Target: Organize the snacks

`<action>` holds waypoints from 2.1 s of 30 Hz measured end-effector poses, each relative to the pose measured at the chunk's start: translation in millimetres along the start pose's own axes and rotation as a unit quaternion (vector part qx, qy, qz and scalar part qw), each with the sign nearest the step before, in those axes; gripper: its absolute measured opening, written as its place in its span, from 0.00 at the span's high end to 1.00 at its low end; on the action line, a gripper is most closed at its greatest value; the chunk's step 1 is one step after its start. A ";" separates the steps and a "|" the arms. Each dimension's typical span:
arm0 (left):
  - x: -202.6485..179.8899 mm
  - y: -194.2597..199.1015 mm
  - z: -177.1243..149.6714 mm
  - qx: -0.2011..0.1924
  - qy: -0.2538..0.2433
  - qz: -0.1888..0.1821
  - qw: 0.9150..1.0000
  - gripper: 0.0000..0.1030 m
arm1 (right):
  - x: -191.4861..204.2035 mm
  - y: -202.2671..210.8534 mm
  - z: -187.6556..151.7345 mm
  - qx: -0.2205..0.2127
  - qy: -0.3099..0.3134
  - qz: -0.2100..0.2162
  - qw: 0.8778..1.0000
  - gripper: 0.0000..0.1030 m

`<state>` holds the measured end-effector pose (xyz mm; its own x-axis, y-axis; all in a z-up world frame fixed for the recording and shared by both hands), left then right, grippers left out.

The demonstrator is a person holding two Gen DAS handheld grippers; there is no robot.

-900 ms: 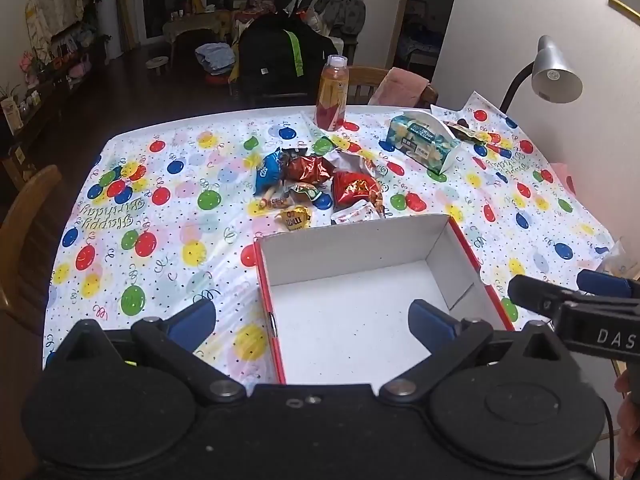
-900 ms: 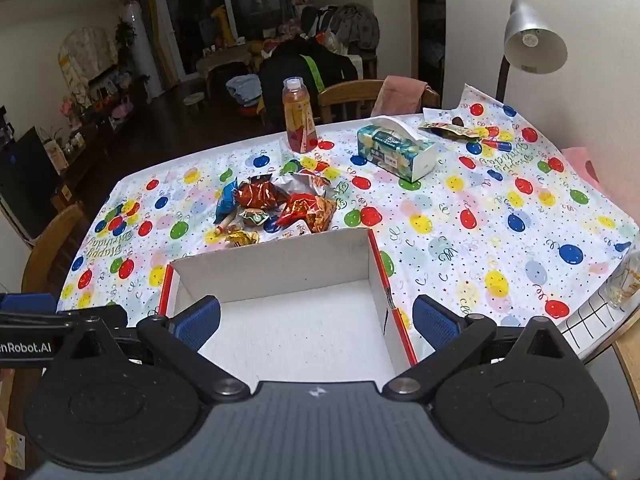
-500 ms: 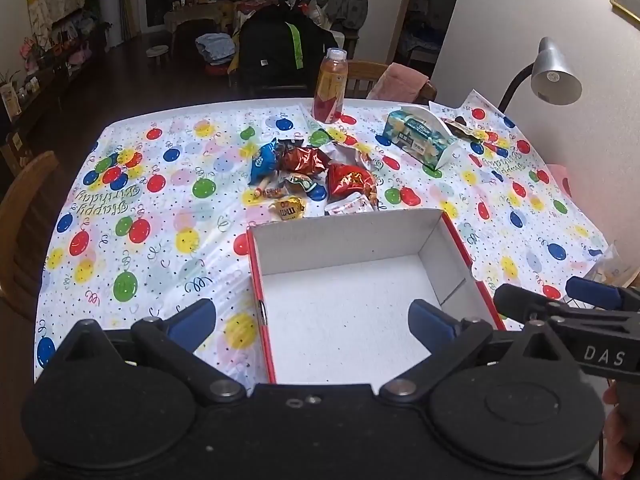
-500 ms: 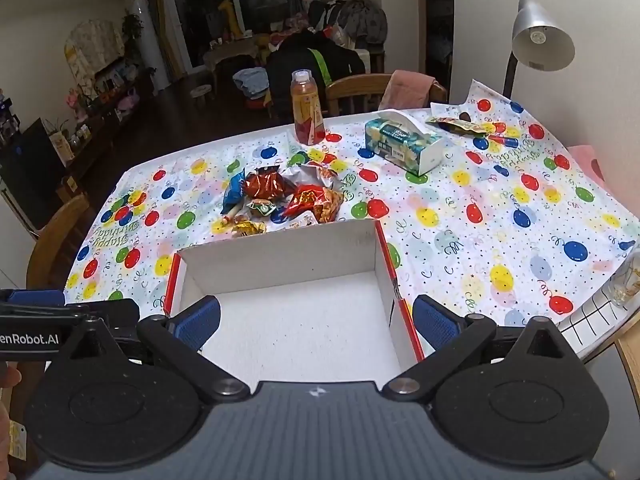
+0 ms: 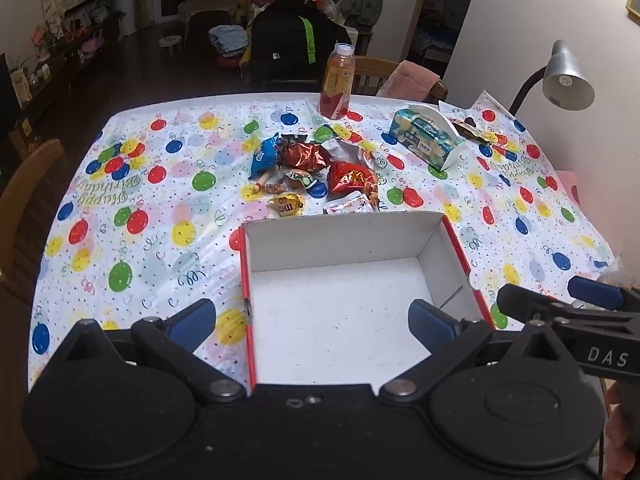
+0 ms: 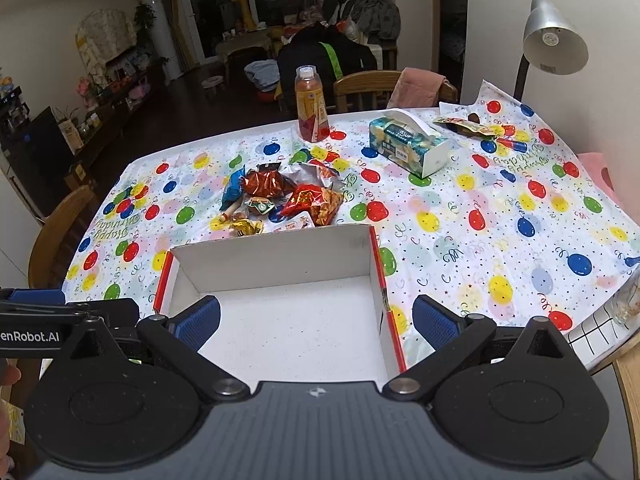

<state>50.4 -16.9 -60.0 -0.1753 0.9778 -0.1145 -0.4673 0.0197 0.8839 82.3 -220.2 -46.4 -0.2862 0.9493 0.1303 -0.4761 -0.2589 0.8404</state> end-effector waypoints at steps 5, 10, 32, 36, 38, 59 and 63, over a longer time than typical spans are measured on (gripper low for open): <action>-7.8 -2.6 -0.2 0.004 0.005 0.006 1.000 0.00 | -6.8 -3.6 0.6 0.006 0.008 0.004 1.000 0.00; -13.8 -5.2 -0.7 0.009 0.008 0.010 1.000 0.00 | -13.0 -7.2 0.3 0.013 0.012 0.012 1.000 0.00; -15.2 -13.5 0.1 0.016 0.017 0.009 1.000 0.00 | -16.1 -18.6 2.8 0.020 0.017 0.020 0.999 0.00; -16.9 -13.8 0.5 0.017 0.017 0.009 1.000 0.00 | -16.9 -19.4 3.2 0.022 0.017 0.019 0.999 0.00; -17.3 -14.0 0.6 0.017 0.017 0.008 1.000 0.00 | -17.2 -20.4 3.4 0.023 0.017 0.017 0.999 0.00; -19.5 -13.7 2.2 0.015 0.016 0.008 1.000 0.00 | -13.9 -20.8 3.9 0.024 0.015 0.015 0.999 0.00; -16.8 -11.7 3.3 0.013 0.011 0.001 1.000 0.00 | -12.0 -20.3 4.1 0.020 0.013 0.012 1.000 0.00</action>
<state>61.7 -32.8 -66.9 -0.1954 0.9731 -0.1222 -0.4449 0.0231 0.8953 98.8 -225.6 -62.9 -0.3183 0.9380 0.1376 -0.4347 -0.2733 0.8581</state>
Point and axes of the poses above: each gripper's, at about its wrist camera, not at the fingertips, and y roughly against the way its jaws point, x to its left, z to its top, the point moved 7 cm from there along -y, roughly the way its jaws point, and after that the axes turned 8 degrees about x, right-handed, at the moved point
